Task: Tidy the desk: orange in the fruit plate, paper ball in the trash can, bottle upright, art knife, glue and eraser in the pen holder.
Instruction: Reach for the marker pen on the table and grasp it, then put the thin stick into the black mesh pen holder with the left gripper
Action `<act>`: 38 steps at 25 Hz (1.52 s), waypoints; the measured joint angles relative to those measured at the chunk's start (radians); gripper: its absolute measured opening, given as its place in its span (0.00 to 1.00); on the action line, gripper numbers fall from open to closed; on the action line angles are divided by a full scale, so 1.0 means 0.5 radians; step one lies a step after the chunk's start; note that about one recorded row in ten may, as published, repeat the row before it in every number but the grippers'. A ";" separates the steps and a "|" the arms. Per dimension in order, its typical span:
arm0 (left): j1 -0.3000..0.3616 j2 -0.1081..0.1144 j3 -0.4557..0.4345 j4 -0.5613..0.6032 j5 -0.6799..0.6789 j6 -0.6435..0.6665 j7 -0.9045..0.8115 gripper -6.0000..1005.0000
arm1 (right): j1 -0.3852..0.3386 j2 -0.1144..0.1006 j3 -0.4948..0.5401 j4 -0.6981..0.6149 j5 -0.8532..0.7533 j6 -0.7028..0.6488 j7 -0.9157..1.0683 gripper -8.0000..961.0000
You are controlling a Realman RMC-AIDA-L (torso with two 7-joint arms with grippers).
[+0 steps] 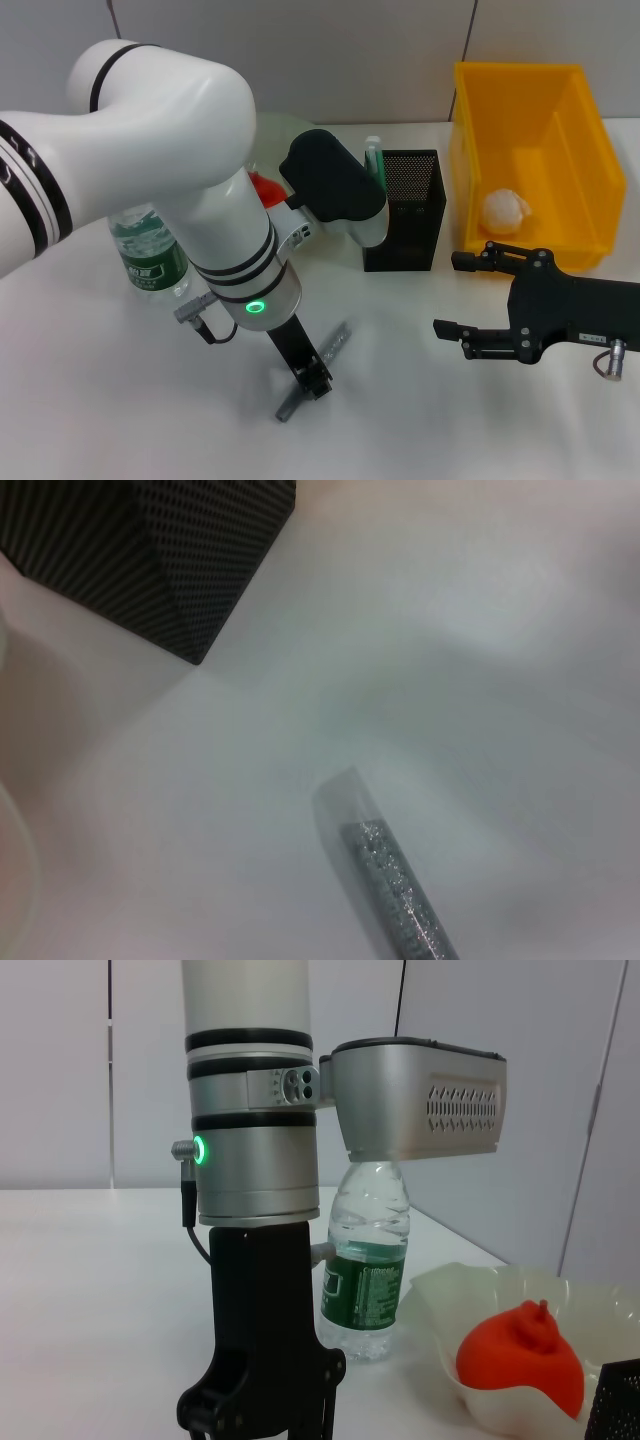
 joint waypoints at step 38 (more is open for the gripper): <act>0.608 0.016 -0.528 0.983 0.074 0.121 0.025 0.16 | -0.034 -0.023 0.100 0.017 -0.003 -0.135 0.057 0.85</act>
